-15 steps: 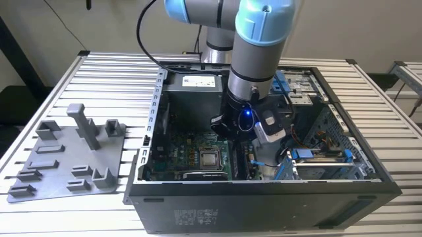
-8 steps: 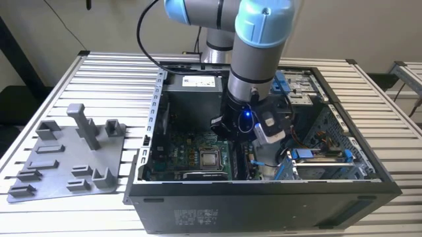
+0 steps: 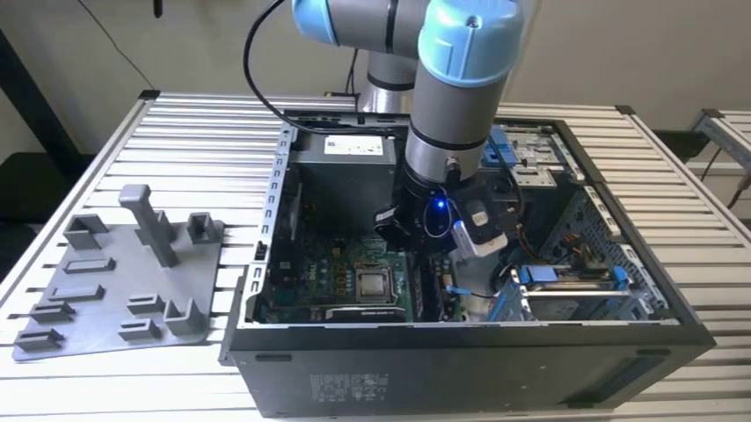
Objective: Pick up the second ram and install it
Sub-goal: 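Insert the second ram into the second slot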
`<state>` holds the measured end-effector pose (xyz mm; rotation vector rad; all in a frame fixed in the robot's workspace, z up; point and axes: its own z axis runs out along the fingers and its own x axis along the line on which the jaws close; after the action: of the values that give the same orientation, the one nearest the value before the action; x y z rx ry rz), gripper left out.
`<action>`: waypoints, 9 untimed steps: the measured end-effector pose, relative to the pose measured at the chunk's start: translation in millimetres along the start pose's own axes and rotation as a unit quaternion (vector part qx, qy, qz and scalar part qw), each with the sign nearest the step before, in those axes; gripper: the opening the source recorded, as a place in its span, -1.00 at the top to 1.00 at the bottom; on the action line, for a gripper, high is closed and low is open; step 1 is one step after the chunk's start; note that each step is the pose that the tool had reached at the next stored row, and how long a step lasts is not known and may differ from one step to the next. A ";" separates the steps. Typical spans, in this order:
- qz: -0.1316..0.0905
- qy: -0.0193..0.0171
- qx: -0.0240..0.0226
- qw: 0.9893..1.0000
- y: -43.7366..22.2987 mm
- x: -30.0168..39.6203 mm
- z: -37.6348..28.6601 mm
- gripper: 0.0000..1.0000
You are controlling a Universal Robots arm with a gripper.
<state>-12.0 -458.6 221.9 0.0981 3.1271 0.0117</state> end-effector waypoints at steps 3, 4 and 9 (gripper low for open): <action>0.000 0.000 0.000 1.000 0.0 0.0 0.0 0.72; 0.000 0.000 0.000 1.000 0.0 0.0 0.0 0.72; 0.000 -0.001 0.000 1.000 -0.1 -0.1 -2.8 0.72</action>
<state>-11.9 -458.7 224.7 0.0971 3.1259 0.0112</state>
